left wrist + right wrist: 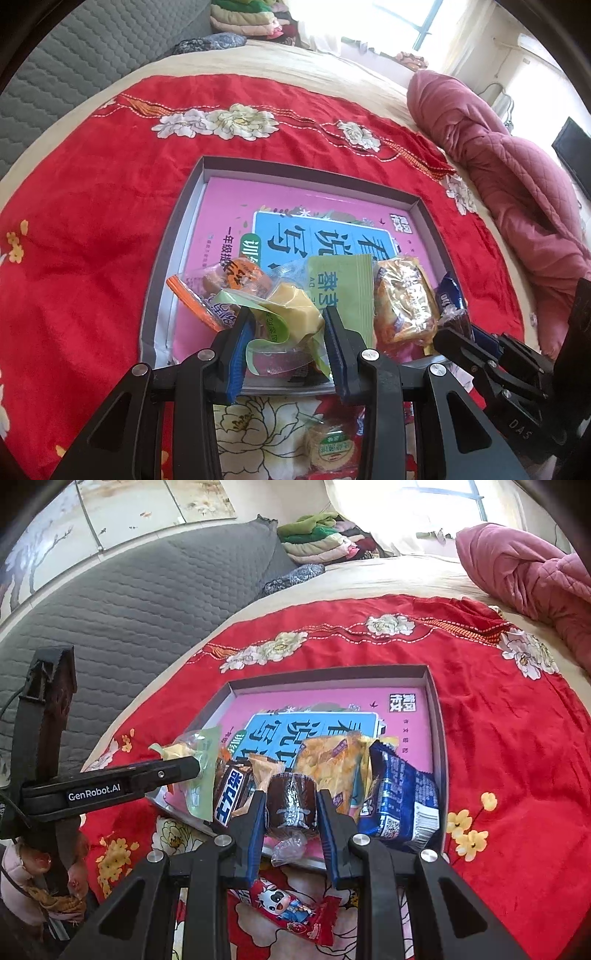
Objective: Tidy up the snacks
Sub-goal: 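Lower the brown cake into the tray and open right tool while left tool releases the green bag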
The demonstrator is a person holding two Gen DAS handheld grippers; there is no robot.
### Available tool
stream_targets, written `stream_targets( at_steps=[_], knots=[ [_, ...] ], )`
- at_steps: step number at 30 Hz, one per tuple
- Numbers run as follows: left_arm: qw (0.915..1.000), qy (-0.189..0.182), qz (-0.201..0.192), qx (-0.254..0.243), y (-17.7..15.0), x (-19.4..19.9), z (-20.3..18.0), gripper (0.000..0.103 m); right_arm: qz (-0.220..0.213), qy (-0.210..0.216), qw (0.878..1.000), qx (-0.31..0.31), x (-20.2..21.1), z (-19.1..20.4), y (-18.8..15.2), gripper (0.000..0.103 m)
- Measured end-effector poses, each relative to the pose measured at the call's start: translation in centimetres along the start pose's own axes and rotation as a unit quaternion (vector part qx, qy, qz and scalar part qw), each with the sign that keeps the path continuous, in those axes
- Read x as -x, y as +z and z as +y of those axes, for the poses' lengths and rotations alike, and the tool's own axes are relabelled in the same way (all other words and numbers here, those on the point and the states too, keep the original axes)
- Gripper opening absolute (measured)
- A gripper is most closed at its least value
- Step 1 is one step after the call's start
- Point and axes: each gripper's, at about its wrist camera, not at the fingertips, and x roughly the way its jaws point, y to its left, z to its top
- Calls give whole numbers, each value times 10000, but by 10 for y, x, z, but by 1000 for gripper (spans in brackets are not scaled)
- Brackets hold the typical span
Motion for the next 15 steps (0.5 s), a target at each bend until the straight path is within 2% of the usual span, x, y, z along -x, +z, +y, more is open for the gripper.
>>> stream_targets(
  at_steps=[11,15],
  knots=[
    [9998,84,-44,-149,-1,-3,-4,39,284,-110,9995,67,-14,2,-10,28],
    [9998,120,-36,-153,-3,-5,-4,39,259,-157,9995,39,-16,-1,-10,28]
  ],
)
